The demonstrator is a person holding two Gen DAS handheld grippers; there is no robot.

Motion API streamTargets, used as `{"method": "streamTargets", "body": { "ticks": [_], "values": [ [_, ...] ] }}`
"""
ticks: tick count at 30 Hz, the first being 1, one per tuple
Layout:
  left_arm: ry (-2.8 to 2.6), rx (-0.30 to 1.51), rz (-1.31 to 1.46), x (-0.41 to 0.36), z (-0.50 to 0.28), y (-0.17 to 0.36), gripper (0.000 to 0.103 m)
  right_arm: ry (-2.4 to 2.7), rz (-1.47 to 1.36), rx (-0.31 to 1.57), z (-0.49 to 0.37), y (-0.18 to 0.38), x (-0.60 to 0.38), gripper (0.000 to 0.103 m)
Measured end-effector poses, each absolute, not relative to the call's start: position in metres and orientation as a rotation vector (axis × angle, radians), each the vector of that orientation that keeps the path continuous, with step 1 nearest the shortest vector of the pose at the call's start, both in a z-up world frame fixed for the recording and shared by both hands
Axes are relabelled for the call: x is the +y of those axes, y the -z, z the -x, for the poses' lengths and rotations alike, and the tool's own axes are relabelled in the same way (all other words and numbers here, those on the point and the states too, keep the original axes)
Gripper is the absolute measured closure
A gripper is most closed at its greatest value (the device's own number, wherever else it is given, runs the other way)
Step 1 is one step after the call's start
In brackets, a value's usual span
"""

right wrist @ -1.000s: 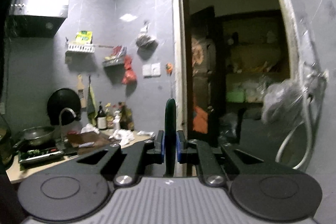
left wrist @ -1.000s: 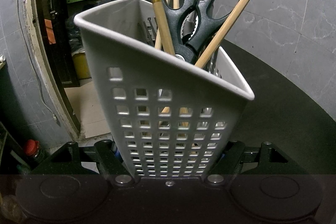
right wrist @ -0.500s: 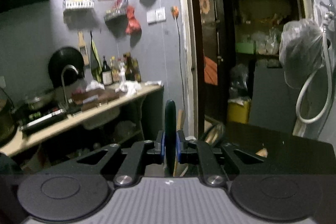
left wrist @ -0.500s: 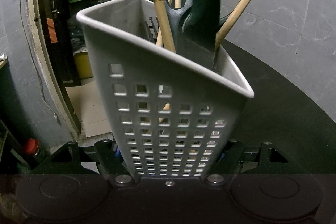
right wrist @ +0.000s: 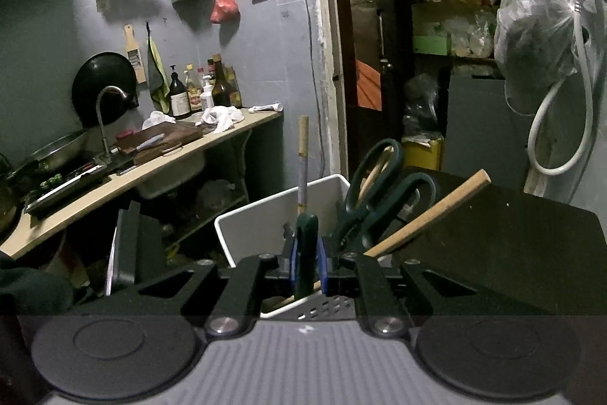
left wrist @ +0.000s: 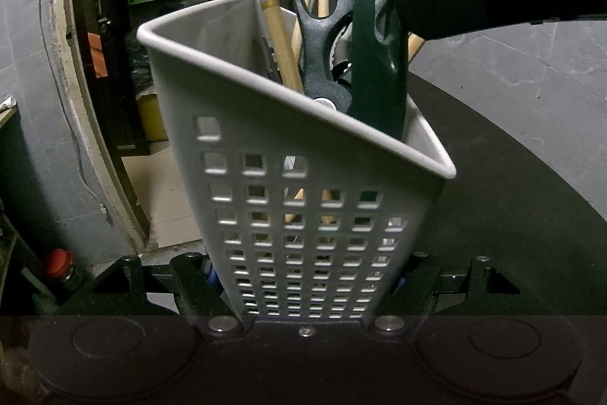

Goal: Organize utensils
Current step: 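Lower the knife blade-first into the caddy and open the right tool, then set the caddy down on the table and open the left tool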

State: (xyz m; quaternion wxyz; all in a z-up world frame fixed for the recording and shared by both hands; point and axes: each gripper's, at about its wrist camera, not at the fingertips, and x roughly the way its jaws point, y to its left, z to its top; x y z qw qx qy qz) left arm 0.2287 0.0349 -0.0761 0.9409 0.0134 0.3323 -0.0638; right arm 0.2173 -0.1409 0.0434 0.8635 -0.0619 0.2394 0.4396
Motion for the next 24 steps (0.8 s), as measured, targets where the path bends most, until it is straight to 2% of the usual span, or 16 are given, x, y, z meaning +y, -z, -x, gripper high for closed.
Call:
{"method": "streamTargets", "body": {
  "ticks": [3,12,14,19,21,23,24],
  "values": [
    [0.127,0.677,-0.027,0.034,-0.228,0.076,0.027,-0.92,0.123,0.498,-0.216,-0.044,-0.145,0.089],
    [0.118,0.674,-0.024,0.032,-0.226,0.076,0.027,-0.907,0.103,0.455,-0.21,-0.053,-0.154,0.068],
    [0.116,0.673,-0.024,0.032,-0.226,0.076,0.027,-0.9,0.092,0.448,-0.208,-0.054,-0.158,0.059],
    [0.112,0.673,-0.022,0.03,-0.225,0.075,0.024,-0.885,0.074,0.427,-0.204,-0.058,-0.167,0.044],
    [0.111,0.671,-0.02,0.03,-0.224,0.074,0.022,-0.881,0.067,0.419,-0.202,-0.06,-0.17,0.033],
    [0.111,0.668,-0.018,0.028,-0.224,0.074,0.021,-0.865,0.063,0.41,-0.201,-0.062,-0.173,0.013],
    [0.112,0.667,-0.017,0.027,-0.223,0.074,0.019,-0.855,0.06,0.402,-0.2,-0.062,-0.175,0.01]
  ]
}}
